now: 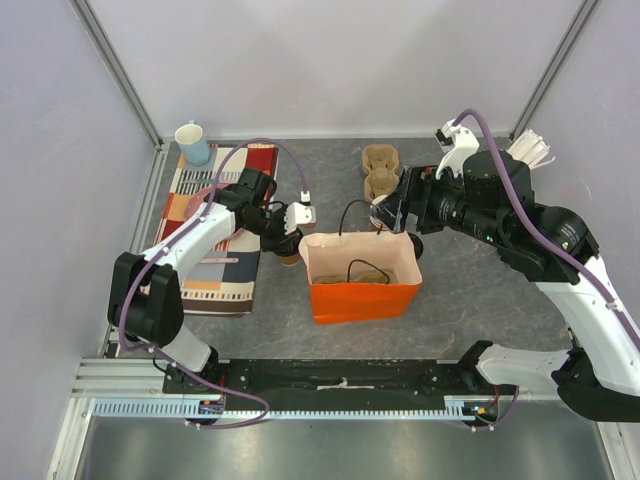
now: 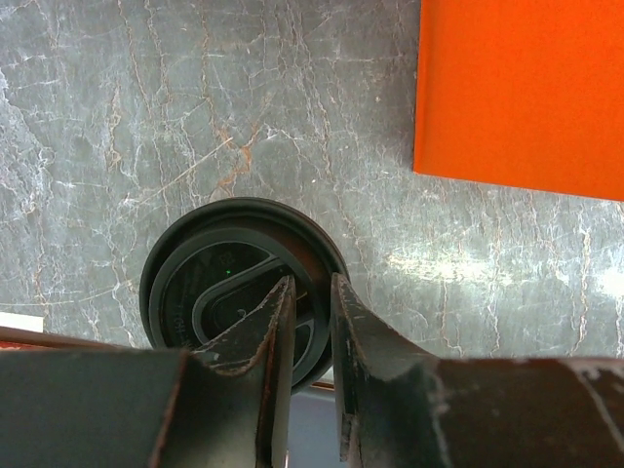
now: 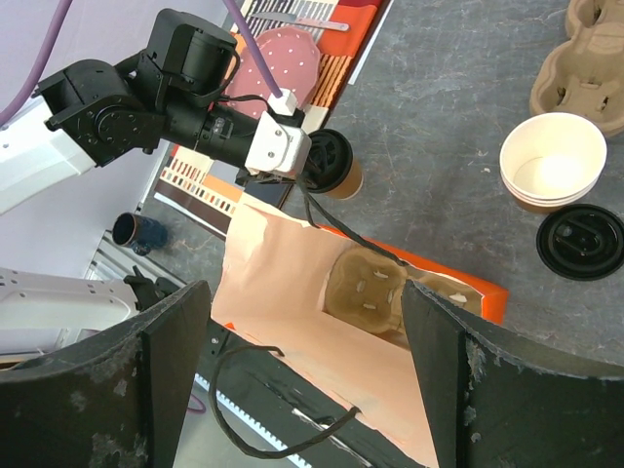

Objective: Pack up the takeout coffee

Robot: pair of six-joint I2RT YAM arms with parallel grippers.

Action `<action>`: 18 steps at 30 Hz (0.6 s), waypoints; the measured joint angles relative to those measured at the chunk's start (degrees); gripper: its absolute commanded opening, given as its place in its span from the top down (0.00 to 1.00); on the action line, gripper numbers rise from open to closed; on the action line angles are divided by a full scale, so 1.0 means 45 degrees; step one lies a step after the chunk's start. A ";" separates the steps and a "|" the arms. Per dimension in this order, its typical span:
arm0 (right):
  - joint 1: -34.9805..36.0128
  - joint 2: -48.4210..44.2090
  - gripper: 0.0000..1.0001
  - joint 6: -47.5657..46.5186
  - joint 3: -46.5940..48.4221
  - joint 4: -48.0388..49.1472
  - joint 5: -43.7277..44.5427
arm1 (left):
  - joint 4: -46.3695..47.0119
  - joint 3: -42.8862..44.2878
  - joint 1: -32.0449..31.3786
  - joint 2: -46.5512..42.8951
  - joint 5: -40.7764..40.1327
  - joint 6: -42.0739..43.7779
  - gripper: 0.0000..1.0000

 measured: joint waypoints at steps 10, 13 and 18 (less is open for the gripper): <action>0.0000 0.0053 0.12 -0.0015 0.0000 0.0000 -0.0063 | 0.0126 0.0024 0.0000 0.0005 -0.0160 -0.0573 0.98; 0.0000 0.0058 0.12 -0.0015 0.0000 0.0000 -0.0058 | 0.0107 0.0121 0.0000 0.0005 -0.0262 -0.0952 0.98; 0.0000 0.0073 0.12 -0.0039 0.0000 0.0015 -0.0049 | -0.0136 0.0869 0.0005 0.0005 -0.0427 -0.1807 0.98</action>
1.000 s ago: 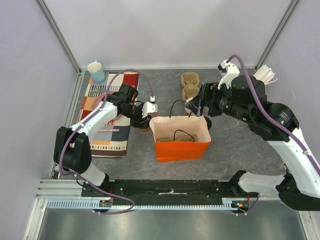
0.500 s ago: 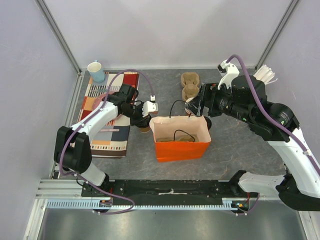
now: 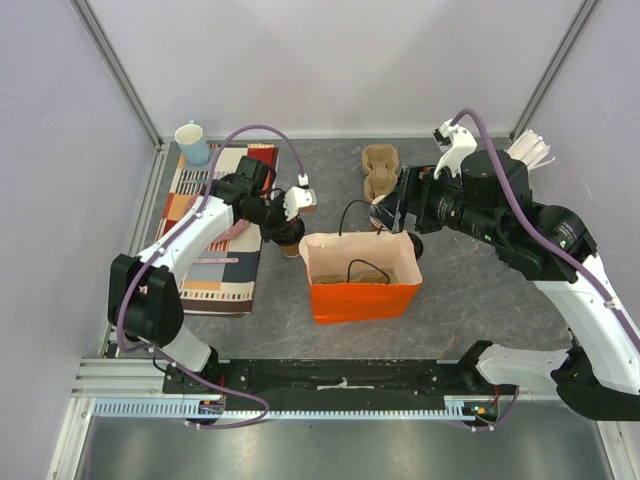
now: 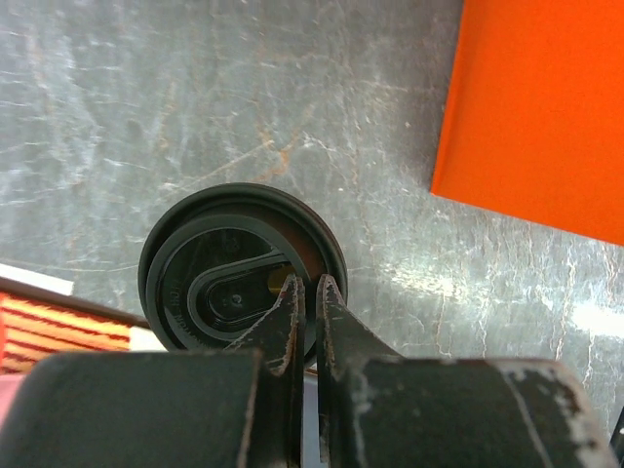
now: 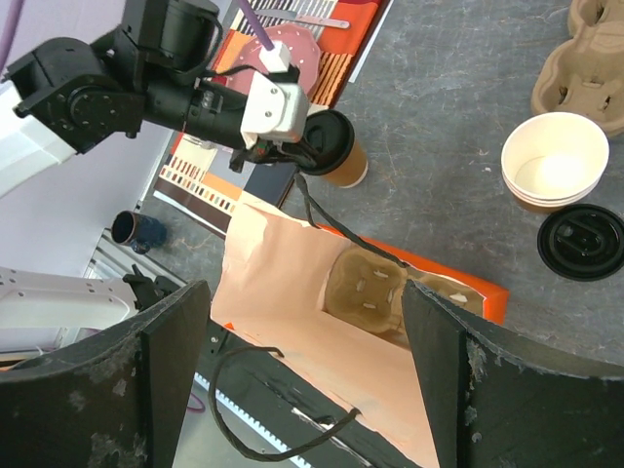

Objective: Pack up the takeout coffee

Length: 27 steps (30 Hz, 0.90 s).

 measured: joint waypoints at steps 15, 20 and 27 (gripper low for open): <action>0.0000 0.0010 0.12 -0.0117 0.0000 0.0840 0.0248 | -0.5183 0.7951 0.0058 -0.0457 -0.1195 -0.1477 0.98; 0.0000 0.0019 0.12 -0.0204 0.0000 0.1205 0.0233 | -0.6407 1.2196 0.0053 -0.0345 -0.1156 -0.2045 0.98; 0.0000 0.0063 0.12 -0.0209 -0.0306 0.1613 0.0199 | -0.6892 1.3454 -0.1137 -0.1433 -0.0865 -0.2531 0.98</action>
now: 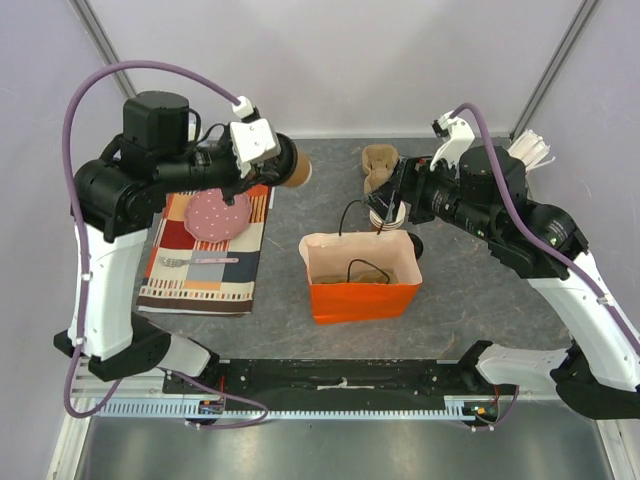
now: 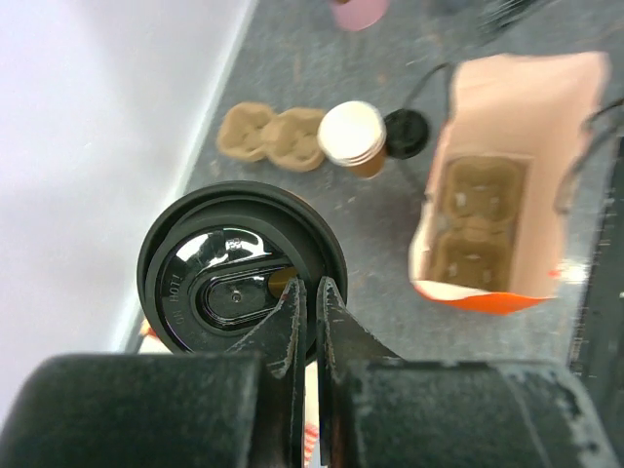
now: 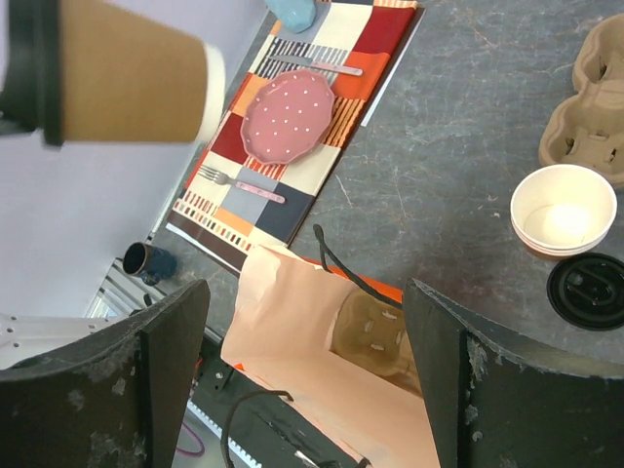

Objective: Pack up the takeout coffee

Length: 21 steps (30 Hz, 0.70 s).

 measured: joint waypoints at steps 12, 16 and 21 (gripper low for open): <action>0.0000 0.0661 0.14 0.1083 0.0495 0.0102 0.0233 | -0.0301 -0.0559 -0.3211 -0.0505 0.1054 -0.2579 0.98; 0.0000 0.0918 0.14 0.1661 0.1239 0.0277 0.0126 | -0.0481 -0.1336 -0.3725 -0.0656 0.0685 -0.2210 0.98; 0.0000 0.1311 0.14 0.2103 0.1972 0.0559 -0.0272 | -0.0534 -0.1413 -0.3808 -0.0670 0.0233 -0.1817 0.98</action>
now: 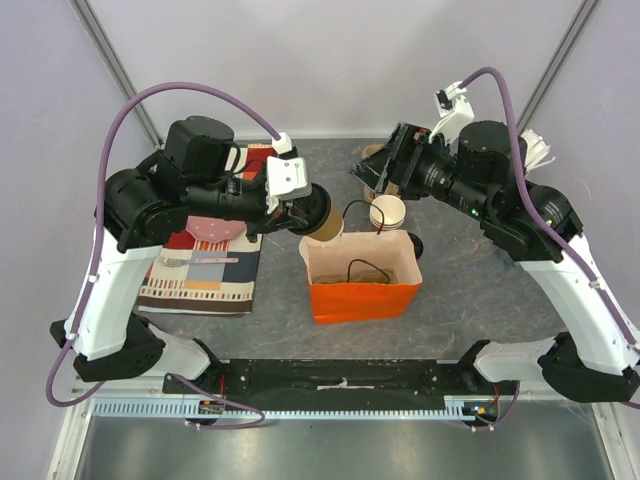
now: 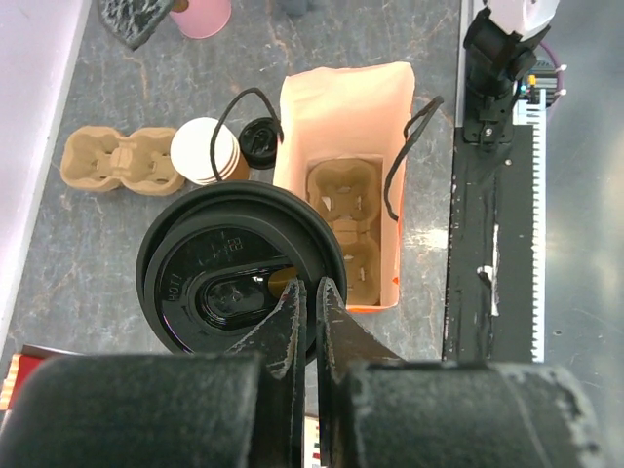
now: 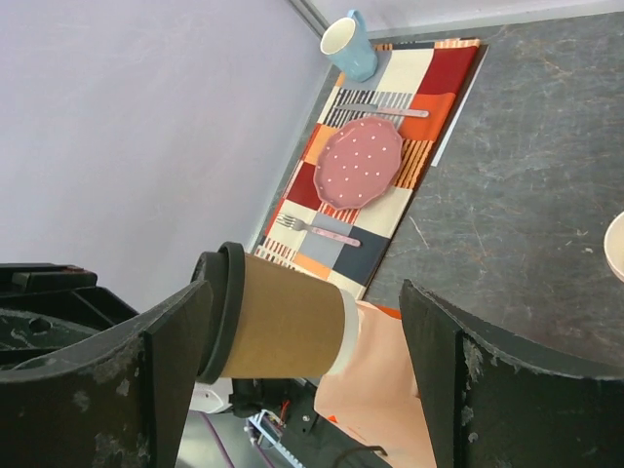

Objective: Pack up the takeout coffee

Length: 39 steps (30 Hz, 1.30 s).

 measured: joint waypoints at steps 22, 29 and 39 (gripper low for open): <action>0.0000 -0.0976 0.11 0.0792 -0.1078 -0.0379 0.0024 | 0.0918 -0.2866 -0.0899 -0.0277 -0.1229 -0.5153 0.98; 0.0000 -0.1656 0.11 0.0899 -0.1617 -0.0665 0.0321 | 0.1418 -0.3410 -0.1224 -0.0787 -0.0121 -0.3546 0.98; 0.0000 -0.1681 0.11 0.0884 -0.1763 -0.0777 0.0325 | 0.2191 -0.3361 -0.1248 -0.0996 0.1574 0.0588 0.98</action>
